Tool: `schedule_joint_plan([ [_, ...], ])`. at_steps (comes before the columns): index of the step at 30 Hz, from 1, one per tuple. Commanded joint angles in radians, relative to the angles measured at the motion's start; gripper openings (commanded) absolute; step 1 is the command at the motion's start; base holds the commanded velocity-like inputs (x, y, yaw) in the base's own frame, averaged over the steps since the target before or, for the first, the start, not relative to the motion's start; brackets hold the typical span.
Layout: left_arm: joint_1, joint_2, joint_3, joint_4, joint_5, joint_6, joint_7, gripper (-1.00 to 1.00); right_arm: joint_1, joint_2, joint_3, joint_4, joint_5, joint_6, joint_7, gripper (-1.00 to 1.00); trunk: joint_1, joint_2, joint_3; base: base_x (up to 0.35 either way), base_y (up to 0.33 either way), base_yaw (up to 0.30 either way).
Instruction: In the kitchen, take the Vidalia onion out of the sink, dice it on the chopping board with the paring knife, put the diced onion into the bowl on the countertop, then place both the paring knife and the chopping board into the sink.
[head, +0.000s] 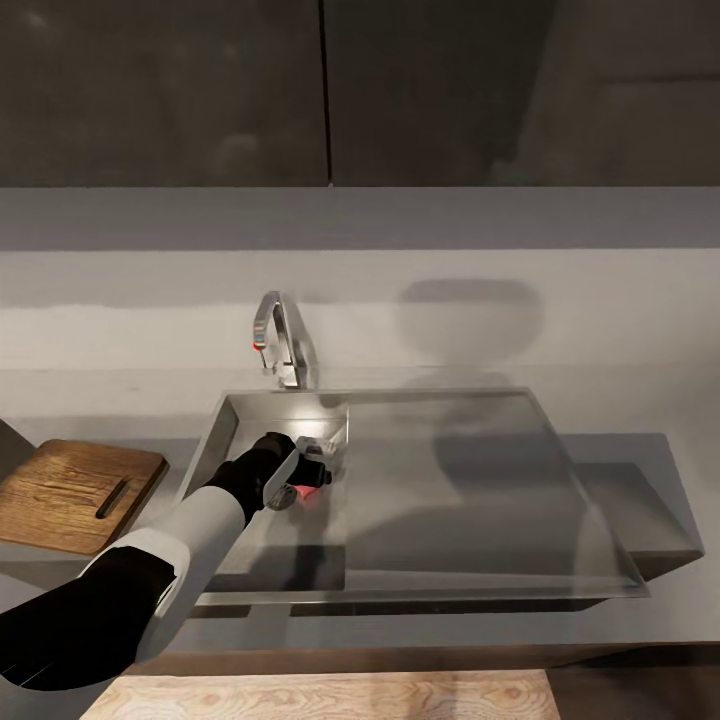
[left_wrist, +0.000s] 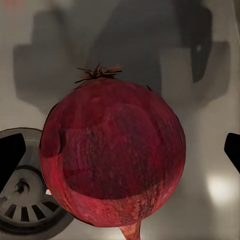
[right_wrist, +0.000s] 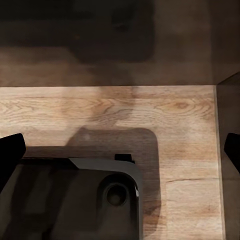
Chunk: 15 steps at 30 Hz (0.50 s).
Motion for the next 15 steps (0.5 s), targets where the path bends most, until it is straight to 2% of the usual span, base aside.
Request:
schedule_joint_plan([
  [1,-0.001,0.001,-0.007,-0.001,0.006,0.004,0.001,1.0,0.0,-0.001,0.004,-0.001,-0.011,-0.002,0.001,1.0,0.001,-0.002,-0.002,0.0,0.0,0.0],
  [13,-0.001,0.013,-0.007,-0.001,0.006,0.004,0.001,1.0,0.0,-0.001,0.004,-0.001,-0.012,-0.001,0.001,1.0,0.001,-0.002,-0.002,0.0,0.0,0.0],
  [14,-0.001,0.013,-0.007,-0.001,0.006,0.004,0.001,-1.0,0.0,-0.001,0.004,-0.001,-0.012,-0.001,0.001,1.0,0.001,-0.002,-0.002,0.0,0.0,0.0],
  [15,-0.001,0.013,-0.007,-0.002,0.006,0.004,0.001,-1.0,0.0,-0.001,0.004,-0.001,-0.012,-0.001,0.0,1.0,0.001,-0.002,-0.002,0.0,0.0,0.0],
])
